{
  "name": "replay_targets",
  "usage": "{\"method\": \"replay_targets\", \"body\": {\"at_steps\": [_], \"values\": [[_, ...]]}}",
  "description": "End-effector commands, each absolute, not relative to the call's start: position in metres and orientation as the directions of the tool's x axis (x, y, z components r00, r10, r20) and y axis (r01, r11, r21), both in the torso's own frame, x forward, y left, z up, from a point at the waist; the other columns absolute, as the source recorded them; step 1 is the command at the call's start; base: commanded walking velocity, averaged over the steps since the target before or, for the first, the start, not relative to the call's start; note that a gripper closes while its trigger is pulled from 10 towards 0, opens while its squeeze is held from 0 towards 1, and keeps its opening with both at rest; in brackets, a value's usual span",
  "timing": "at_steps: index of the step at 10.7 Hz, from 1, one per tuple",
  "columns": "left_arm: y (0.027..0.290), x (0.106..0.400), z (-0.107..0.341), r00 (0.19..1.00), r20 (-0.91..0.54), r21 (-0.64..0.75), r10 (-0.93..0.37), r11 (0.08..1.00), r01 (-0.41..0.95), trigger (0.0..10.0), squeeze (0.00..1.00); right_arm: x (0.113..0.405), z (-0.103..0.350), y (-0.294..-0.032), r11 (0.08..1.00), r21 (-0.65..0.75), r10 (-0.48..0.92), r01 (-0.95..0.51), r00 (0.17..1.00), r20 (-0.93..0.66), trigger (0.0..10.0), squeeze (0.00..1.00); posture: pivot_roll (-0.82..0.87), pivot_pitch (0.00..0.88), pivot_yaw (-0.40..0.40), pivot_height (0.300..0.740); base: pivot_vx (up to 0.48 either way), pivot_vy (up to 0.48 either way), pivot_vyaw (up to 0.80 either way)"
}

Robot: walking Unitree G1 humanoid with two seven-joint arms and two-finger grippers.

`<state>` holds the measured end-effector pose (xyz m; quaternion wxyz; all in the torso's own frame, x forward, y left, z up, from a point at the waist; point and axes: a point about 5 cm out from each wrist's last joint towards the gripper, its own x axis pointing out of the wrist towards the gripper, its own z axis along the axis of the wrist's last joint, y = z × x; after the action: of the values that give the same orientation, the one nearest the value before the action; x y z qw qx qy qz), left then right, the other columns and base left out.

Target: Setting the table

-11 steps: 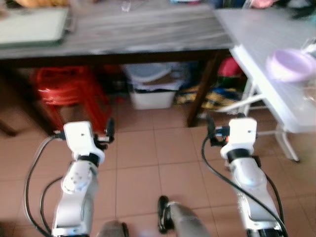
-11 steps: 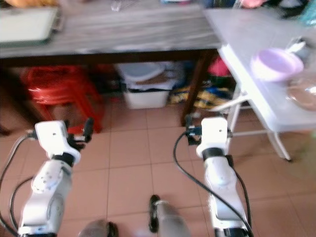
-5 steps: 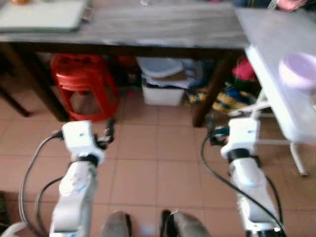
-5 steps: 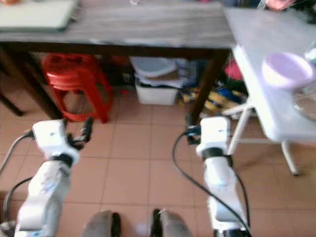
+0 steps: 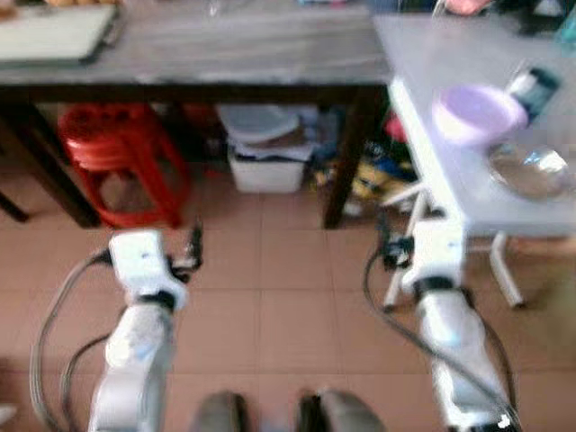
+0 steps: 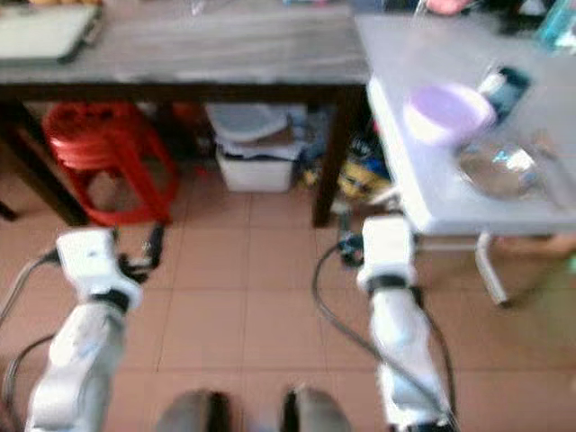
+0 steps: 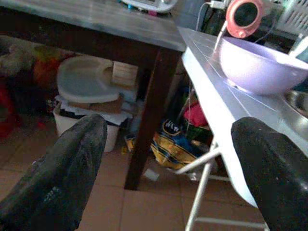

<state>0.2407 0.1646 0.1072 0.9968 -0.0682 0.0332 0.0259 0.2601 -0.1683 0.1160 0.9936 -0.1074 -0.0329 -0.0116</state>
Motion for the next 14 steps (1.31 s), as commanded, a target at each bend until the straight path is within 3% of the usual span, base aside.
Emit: {"method": "replay_targets", "body": {"at_steps": [1,8,10,12,14], "values": [[0.160,0.238,0.106,0.996,-0.082,-0.131,0.022,0.991,-0.033,10.0,0.00,0.259,0.115,-0.172,0.976,-0.214,-0.037,0.050,0.997,0.064,10.0,0.00,0.00,0.151,0.004,0.740,0.000,-0.289,0.00],[0.157,0.248,0.111,0.998,-0.055,-0.123,0.026,0.992,-0.032,10.0,0.00,0.268,0.118,-0.174,0.973,-0.210,-0.088,0.099,0.994,0.062,10.0,0.00,-0.01,0.162,-0.018,0.740,0.000,-0.376,0.00],[0.162,0.252,0.120,0.999,0.001,-0.119,0.054,0.991,-0.054,10.0,0.00,0.268,0.122,-0.172,0.991,-0.112,-0.066,0.072,0.996,0.055,10.0,0.00,-0.01,0.177,-0.022,0.740,0.000,0.000,0.00],[0.156,0.252,0.123,1.000,0.024,-0.132,0.002,0.991,0.001,10.0,0.00,0.269,0.124,-0.171,0.979,-0.190,-0.057,0.069,0.996,0.067,10.0,0.00,-0.02,0.190,-0.019,0.740,0.000,0.000,0.00],[0.151,0.251,0.125,0.999,0.036,-0.140,-0.022,0.990,0.026,10.0,0.00,0.265,0.127,-0.171,0.985,-0.172,-0.020,0.034,0.997,0.081,10.0,0.00,-0.02,0.196,-0.019,0.740,0.405,0.000,0.00]]}}
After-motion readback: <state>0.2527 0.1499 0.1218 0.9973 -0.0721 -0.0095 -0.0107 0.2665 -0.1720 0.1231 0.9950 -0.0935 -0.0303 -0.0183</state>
